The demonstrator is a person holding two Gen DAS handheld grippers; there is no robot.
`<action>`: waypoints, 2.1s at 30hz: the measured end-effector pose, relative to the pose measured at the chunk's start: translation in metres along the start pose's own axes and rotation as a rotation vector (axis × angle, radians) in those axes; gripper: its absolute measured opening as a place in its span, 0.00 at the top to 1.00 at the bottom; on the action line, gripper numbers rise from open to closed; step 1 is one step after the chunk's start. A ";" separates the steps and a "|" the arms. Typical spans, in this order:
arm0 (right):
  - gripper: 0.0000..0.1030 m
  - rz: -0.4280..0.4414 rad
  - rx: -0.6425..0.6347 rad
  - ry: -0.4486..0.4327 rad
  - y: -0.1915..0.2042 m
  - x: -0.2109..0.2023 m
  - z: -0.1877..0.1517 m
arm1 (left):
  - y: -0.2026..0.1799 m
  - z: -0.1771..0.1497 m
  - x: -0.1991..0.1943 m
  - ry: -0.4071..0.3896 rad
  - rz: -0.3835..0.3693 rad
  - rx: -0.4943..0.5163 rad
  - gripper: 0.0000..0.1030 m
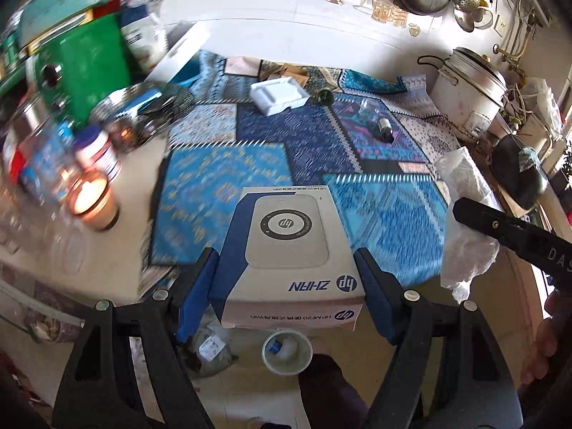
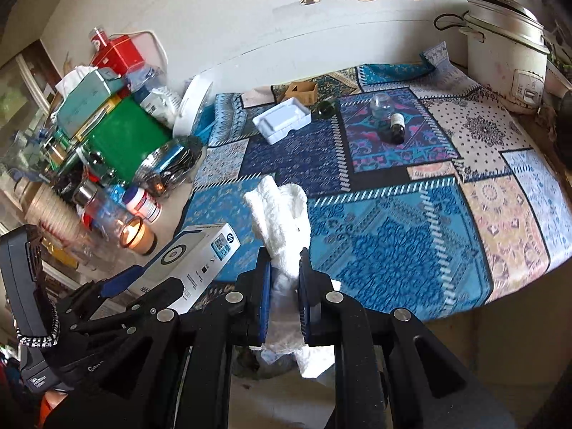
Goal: Collect trash
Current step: 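Carry the tissue and HP ZHAN box down toward the white bin, then open the right gripper to drop the tissue while the left gripper drops the box into the bin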
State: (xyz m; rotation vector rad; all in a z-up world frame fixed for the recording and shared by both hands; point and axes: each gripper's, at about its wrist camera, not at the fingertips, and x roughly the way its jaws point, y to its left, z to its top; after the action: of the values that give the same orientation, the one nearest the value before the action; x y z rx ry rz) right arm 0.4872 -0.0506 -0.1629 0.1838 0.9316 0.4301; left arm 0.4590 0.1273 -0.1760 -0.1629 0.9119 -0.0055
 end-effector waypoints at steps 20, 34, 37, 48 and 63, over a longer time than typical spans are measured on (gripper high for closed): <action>0.88 -0.086 0.058 0.173 0.028 0.023 -0.121 | 0.032 -0.130 0.013 0.220 -0.047 0.042 0.27; 0.88 -0.137 0.131 0.378 -0.074 0.160 -0.208 | 0.022 -0.236 0.190 0.414 -0.015 -0.051 0.27; 0.88 -0.127 0.125 0.403 -0.093 0.199 -0.231 | 0.026 -0.262 0.228 0.431 0.002 -0.062 0.27; 0.85 -0.077 0.162 0.513 -0.127 0.344 -0.319 | 0.062 -0.347 0.331 0.494 0.090 -0.112 0.27; 0.58 -0.110 0.075 0.575 -0.146 0.401 -0.365 | 0.082 -0.392 0.383 0.522 0.093 -0.193 0.27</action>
State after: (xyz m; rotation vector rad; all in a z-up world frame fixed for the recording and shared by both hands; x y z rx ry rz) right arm 0.4411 -0.0188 -0.7221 0.0746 1.5165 0.3501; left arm 0.3800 0.1260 -0.7243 -0.3068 1.4412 0.1320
